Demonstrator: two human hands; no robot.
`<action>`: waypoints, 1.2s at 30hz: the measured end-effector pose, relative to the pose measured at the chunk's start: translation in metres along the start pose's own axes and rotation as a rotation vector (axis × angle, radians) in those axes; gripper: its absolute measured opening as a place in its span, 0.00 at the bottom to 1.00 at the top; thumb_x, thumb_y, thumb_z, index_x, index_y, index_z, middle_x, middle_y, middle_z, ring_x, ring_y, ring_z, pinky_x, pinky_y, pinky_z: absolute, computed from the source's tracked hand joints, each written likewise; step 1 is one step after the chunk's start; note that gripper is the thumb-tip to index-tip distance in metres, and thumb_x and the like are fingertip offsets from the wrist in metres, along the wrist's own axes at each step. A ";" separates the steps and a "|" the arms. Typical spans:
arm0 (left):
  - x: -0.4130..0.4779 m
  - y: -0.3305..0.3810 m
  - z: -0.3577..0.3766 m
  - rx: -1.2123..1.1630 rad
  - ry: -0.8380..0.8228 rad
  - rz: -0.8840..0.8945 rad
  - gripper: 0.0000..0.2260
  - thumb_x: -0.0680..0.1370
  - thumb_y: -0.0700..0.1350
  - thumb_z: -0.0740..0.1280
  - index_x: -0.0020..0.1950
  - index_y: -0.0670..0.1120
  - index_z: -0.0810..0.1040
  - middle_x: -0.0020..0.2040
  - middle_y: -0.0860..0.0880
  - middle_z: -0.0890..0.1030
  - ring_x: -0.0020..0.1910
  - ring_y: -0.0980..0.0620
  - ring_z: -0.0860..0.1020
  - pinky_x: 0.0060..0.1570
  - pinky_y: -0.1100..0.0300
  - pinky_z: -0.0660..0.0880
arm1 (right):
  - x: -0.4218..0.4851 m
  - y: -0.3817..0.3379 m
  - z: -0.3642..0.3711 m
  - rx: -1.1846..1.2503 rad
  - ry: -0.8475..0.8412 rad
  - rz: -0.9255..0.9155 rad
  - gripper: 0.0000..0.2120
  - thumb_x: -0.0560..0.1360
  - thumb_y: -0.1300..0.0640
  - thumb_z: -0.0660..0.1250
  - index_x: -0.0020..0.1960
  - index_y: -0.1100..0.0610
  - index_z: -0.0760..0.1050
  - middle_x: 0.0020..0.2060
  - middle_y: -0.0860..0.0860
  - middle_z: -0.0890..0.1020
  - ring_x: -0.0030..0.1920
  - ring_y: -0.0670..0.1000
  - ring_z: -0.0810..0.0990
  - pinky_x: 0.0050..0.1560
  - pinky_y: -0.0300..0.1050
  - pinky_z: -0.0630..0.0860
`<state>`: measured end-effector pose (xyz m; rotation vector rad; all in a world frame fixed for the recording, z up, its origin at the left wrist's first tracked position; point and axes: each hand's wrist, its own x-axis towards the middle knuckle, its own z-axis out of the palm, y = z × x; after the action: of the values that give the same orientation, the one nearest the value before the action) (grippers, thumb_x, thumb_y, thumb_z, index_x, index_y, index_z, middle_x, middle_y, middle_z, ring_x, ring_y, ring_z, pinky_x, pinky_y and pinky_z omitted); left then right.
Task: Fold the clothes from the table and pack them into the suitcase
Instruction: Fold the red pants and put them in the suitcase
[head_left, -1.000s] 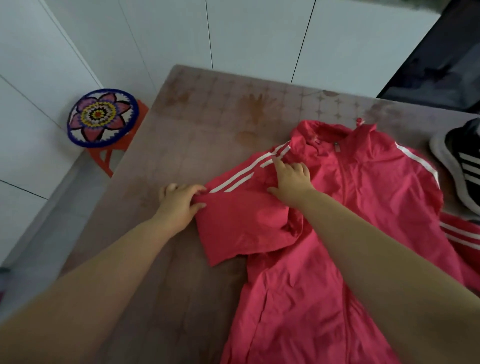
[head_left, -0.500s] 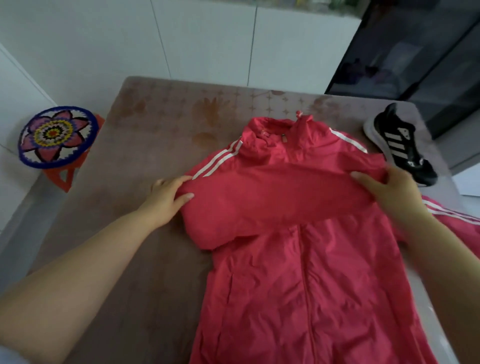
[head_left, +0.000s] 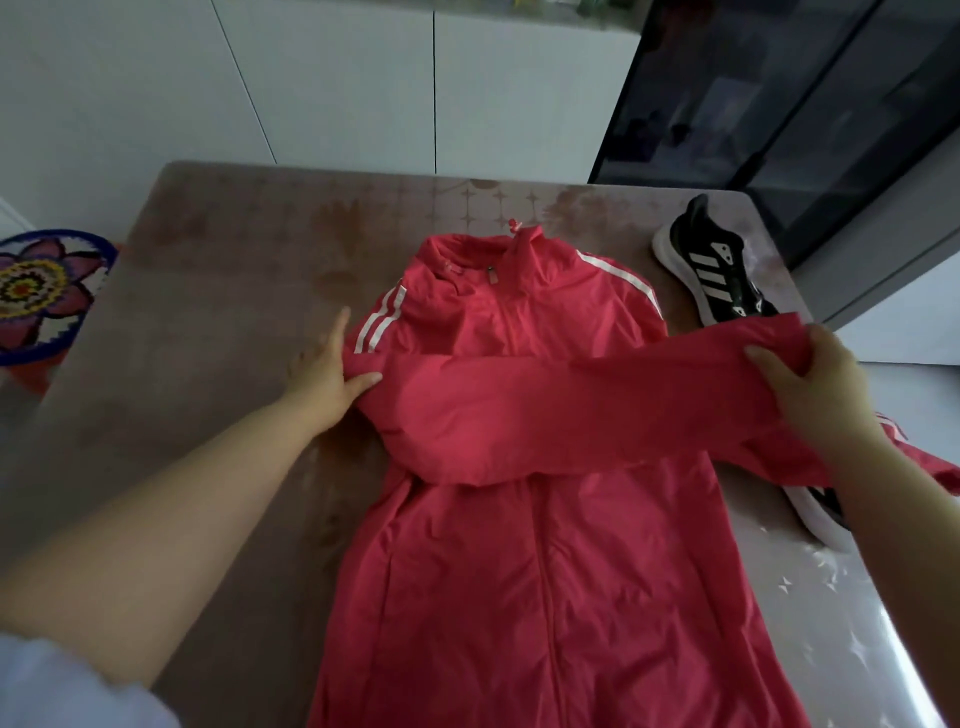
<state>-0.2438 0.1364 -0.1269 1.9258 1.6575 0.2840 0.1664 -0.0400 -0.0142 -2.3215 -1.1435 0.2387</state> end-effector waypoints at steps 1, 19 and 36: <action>0.003 -0.001 0.003 -0.080 0.006 -0.113 0.43 0.72 0.53 0.71 0.78 0.48 0.47 0.72 0.40 0.66 0.69 0.38 0.66 0.68 0.43 0.61 | 0.003 0.000 0.005 -0.025 -0.022 -0.016 0.17 0.76 0.54 0.67 0.56 0.65 0.71 0.48 0.63 0.77 0.45 0.59 0.73 0.45 0.48 0.66; 0.007 -0.036 -0.114 -0.193 0.366 -0.384 0.17 0.72 0.39 0.73 0.58 0.35 0.77 0.54 0.39 0.79 0.48 0.46 0.76 0.43 0.58 0.69 | 0.001 -0.049 0.074 0.139 -0.213 0.006 0.25 0.73 0.53 0.71 0.63 0.65 0.69 0.58 0.61 0.77 0.59 0.60 0.75 0.46 0.37 0.63; -0.073 0.011 0.029 0.582 -0.112 0.185 0.35 0.68 0.65 0.33 0.76 0.59 0.44 0.78 0.53 0.47 0.77 0.46 0.43 0.70 0.43 0.34 | -0.048 -0.050 0.174 -0.521 -0.565 -0.484 0.42 0.63 0.32 0.28 0.76 0.41 0.43 0.77 0.48 0.44 0.77 0.53 0.42 0.72 0.57 0.36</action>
<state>-0.2352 0.0578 -0.1294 2.4699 1.6028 -0.2672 0.0362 0.0151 -0.1374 -2.3621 -2.2297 0.4765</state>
